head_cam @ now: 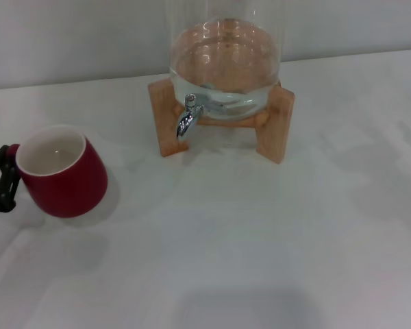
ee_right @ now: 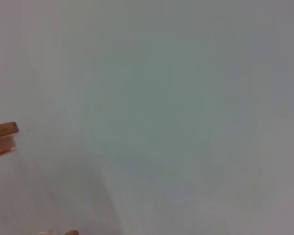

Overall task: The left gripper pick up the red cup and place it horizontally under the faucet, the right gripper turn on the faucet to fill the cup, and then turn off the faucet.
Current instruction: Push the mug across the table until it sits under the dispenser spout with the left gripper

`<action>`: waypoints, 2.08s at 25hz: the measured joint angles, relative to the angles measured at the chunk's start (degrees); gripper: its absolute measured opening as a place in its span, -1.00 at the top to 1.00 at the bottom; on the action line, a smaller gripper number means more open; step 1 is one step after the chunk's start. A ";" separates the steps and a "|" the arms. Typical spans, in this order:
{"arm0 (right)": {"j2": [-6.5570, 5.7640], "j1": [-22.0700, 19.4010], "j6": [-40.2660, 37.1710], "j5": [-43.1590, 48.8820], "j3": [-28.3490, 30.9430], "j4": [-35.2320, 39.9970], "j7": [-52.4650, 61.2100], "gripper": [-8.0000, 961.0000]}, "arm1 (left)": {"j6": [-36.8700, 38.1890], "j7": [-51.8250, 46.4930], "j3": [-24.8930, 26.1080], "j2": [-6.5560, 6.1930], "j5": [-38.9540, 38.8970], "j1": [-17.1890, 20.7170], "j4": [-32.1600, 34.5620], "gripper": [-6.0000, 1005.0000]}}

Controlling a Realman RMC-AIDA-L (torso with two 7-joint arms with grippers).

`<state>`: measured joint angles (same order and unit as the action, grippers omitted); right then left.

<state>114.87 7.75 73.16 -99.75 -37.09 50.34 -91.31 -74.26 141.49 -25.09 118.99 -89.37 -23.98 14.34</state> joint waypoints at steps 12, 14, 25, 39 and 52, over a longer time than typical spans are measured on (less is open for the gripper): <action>0.00 0.37 0.28 0.00 0.00 -1.32 -0.52 -0.60 | 4.26 -0.66 -0.05 0.32 3.98 -4.33 -2.68 0.74; 0.00 0.55 0.31 0.00 -0.05 -1.44 -0.60 -0.60 | 5.10 -0.67 -0.05 0.33 4.67 -5.28 -3.55 0.74; 0.00 1.21 0.43 0.08 -0.15 -1.48 -0.70 -0.60 | 11.10 -2.50 -0.82 0.40 9.14 -11.29 -6.07 0.74; 0.00 1.31 0.29 0.06 -0.08 -1.48 -0.71 -0.60 | 13.87 -4.16 -0.84 0.42 14.17 -14.38 -6.85 0.74; 0.00 1.30 0.39 0.00 -0.10 -2.01 -0.70 -0.60 | 14.85 -6.58 -1.56 0.46 16.63 -17.10 -7.23 0.74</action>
<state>114.87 9.05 73.55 -99.75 -37.19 48.33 -92.02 -59.41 134.91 -26.64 119.45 -72.73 -41.08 7.11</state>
